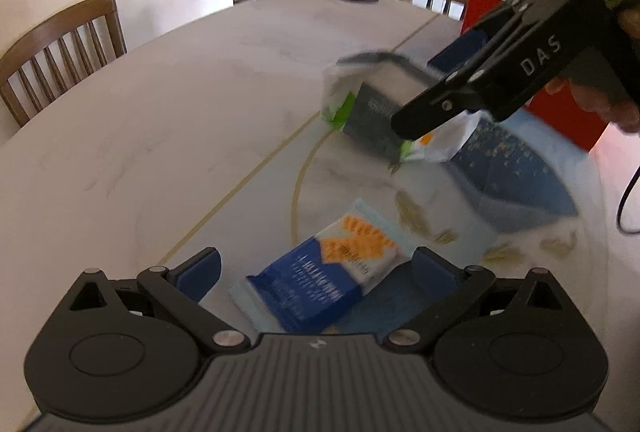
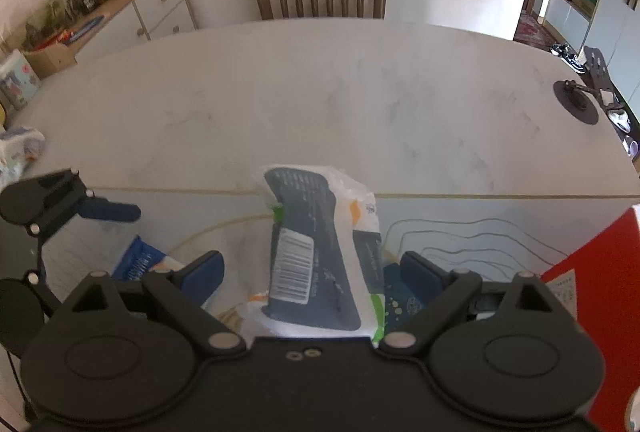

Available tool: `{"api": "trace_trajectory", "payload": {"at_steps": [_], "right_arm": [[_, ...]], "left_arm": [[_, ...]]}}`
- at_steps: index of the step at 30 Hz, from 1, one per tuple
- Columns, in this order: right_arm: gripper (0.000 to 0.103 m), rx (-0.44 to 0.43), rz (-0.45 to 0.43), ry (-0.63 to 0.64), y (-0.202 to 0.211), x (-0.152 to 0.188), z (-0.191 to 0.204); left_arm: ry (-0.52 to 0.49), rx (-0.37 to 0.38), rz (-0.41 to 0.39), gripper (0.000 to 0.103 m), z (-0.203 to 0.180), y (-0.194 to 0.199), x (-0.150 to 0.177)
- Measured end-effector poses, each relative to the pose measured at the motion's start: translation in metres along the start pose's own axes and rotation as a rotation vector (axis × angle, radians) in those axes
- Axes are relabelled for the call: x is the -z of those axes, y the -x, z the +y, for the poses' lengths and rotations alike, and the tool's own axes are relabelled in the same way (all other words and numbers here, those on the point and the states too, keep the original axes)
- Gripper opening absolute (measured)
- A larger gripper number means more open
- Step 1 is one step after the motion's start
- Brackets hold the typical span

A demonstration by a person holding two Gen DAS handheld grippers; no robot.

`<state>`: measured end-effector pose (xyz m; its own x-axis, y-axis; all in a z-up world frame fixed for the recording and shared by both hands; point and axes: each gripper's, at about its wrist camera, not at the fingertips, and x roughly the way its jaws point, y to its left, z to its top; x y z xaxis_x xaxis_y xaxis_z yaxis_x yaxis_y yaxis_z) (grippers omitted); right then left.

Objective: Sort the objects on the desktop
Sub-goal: 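Grasp the white-and-navy bread bag with the right tool while the left tool grasps the blue biscuit packet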

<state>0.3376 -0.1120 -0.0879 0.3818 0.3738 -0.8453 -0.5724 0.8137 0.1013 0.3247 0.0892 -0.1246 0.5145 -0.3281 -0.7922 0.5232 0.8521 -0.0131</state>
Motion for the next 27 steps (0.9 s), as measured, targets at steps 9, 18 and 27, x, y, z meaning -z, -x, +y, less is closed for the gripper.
{"api": "trace_trajectory", "payload": {"at_steps": [9, 18, 27], "right_arm": [[0.094, 0.008, 0.028, 0.019, -0.016, -0.002, 0.002], [0.089, 0.034, 0.051, 0.024, -0.028, -0.002, 0.000], [0.073, 0.047, 0.089, 0.030, -0.034, 0.000, -0.002]], "left_arm": [[-0.019, 0.021, -0.032, 0.077, -0.005, 0.005, 0.003], [0.012, -0.008, -0.016, 0.057, -0.030, 0.010, 0.003], [0.056, -0.047, -0.022, 0.039, -0.043, 0.010, 0.001]]}}
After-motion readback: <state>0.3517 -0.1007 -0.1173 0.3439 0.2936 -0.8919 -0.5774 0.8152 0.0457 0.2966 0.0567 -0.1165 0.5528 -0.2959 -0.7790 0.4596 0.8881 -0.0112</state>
